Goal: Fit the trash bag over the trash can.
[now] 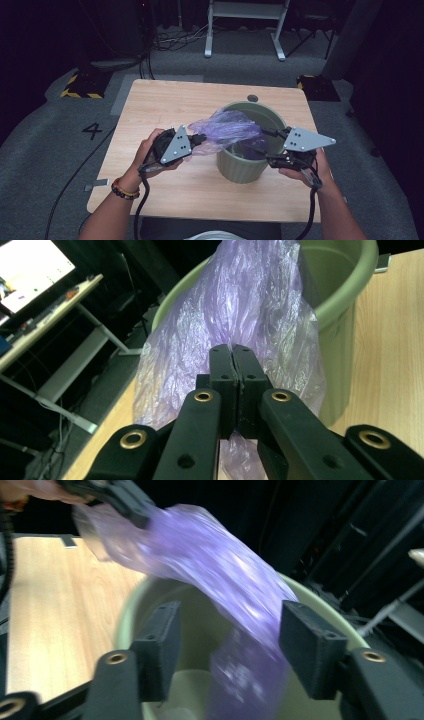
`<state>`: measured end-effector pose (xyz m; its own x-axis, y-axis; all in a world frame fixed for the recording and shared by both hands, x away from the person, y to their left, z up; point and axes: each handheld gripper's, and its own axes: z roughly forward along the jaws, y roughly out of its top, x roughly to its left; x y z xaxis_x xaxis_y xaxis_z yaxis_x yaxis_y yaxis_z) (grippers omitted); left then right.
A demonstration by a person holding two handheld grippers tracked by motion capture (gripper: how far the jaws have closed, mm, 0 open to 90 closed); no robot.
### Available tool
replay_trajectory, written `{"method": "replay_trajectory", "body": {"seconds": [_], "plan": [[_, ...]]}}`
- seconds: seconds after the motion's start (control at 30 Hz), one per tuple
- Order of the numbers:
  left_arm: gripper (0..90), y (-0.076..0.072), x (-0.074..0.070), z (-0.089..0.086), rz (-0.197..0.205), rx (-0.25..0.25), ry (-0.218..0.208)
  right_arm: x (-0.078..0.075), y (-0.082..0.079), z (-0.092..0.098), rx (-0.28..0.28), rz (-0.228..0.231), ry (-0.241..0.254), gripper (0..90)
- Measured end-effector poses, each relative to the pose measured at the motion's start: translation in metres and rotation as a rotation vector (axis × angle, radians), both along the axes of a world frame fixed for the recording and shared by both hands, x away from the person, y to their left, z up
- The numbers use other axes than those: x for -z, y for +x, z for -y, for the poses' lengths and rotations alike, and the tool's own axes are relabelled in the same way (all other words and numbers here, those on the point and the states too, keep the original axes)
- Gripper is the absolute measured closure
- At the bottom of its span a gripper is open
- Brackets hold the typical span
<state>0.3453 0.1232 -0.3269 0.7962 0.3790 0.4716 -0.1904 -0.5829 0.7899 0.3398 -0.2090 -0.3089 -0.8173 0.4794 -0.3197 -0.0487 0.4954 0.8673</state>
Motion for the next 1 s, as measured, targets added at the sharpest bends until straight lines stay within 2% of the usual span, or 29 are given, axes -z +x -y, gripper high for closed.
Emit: {"method": "replay_trajectory", "body": {"seconds": [0.1,0.23,0.37,0.5,0.53,0.57,0.63,0.67,0.7,0.73,0.8,0.87,0.93,0.97,1.0], "plan": [[88.7,-0.001,-0.004,0.01,0.015,0.016,0.017,-0.005,-0.007,-0.009,-0.045,0.021,-0.015,37.2],[88.6,0.0,-0.009,0.024,0.03,0.048,0.048,-0.011,-0.013,-0.026,-0.069,0.061,-0.057,33.5],[88.7,0.001,-0.013,0.036,0.035,0.07,0.083,-0.012,-0.016,-0.045,-0.058,0.111,-0.117,31.5],[88.7,0.002,-0.016,0.045,0.04,0.086,0.103,-0.013,-0.015,-0.053,-0.028,0.142,-0.135,31.3],[88.5,0.003,-0.016,0.046,0.041,0.09,0.102,-0.014,-0.015,-0.054,-0.018,0.152,-0.144,32.0],[88.3,0.003,-0.016,0.048,0.036,0.094,0.092,-0.013,-0.015,-0.055,-0.026,0.156,-0.151,37.0],[87.3,0.002,-0.017,0.049,0.035,0.1,0.08,-0.011,-0.013,-0.055,-0.047,0.131,-0.152,46.7],[85.9,0.002,-0.017,0.049,0.035,0.1,0.08,-0.011,-0.013,-0.055,-0.047,0.131,-0.152,46.7],[83.2,0.002,-0.017,0.05,0.033,0.106,0.065,-0.008,-0.009,-0.055,-0.042,0.111,-0.177,59.8],[81.8,0.002,-0.017,0.05,0.033,0.106,0.065,-0.006,-0.007,-0.055,-0.045,0.096,-0.183,64.0],[73.6,0.002,-0.018,0.049,0.026,0.089,0.033,-0.003,-0.003,-0.052,-0.045,0.073,-0.184,75.8],[53.5,0.004,-0.019,0.045,0.019,0.068,-0.009,0.0,0.0,-0.047,-0.047,0.047,-0.167,83.4],[38.2,0.004,-0.02,0.039,0.009,0.038,-0.054,0.001,0.001,-0.041,-0.039,0.033,-0.147,87.5],[32.8,0.004,-0.02,0.035,-0.005,0.034,-0.07,0.001,0.001,-0.038,-0.038,0.027,-0.136,88.0],[31.0,0.004,-0.02,0.03,-0.015,0.037,-0.085,0.001,0.001,-0.035,-0.039,0.018,-0.124,89.2]]}}
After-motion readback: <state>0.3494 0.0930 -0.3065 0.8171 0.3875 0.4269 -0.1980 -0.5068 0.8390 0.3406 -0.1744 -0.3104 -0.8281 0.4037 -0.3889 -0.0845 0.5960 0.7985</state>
